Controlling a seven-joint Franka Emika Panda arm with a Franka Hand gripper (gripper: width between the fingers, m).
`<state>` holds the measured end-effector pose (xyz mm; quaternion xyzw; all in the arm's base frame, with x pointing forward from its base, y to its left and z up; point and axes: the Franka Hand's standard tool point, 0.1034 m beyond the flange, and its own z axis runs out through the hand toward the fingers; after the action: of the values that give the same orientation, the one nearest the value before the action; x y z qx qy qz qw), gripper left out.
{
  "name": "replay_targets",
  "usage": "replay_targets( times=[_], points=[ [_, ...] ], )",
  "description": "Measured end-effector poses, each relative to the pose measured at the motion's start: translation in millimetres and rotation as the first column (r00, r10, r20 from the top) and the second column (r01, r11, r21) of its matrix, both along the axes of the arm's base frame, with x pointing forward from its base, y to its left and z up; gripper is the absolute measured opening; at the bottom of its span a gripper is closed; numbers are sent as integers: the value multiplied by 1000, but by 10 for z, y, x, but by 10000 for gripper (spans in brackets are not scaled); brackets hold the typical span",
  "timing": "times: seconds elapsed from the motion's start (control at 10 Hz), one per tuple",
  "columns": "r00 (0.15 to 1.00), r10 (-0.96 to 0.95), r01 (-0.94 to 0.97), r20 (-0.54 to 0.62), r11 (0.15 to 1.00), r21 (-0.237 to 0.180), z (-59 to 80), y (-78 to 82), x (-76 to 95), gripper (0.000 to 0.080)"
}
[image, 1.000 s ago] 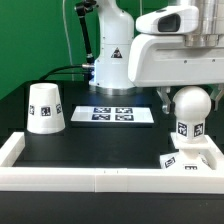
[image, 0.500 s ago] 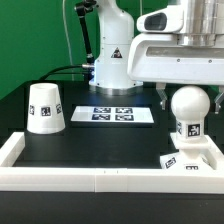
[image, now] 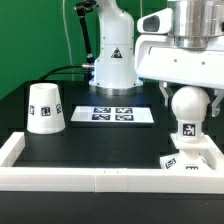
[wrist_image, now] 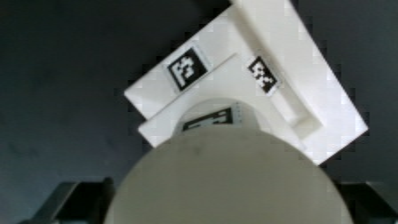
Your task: Assemble lamp
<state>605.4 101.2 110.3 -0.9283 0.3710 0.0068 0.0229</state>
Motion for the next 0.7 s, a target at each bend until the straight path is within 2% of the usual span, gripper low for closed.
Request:
replay_targets(
  times=[0.3, 0.7],
  points=[
    [952, -304, 305, -34, 952, 30, -1, 62, -17, 579],
    [844, -531, 535, -73, 843, 55, 14, 112, -9, 579]
  ],
)
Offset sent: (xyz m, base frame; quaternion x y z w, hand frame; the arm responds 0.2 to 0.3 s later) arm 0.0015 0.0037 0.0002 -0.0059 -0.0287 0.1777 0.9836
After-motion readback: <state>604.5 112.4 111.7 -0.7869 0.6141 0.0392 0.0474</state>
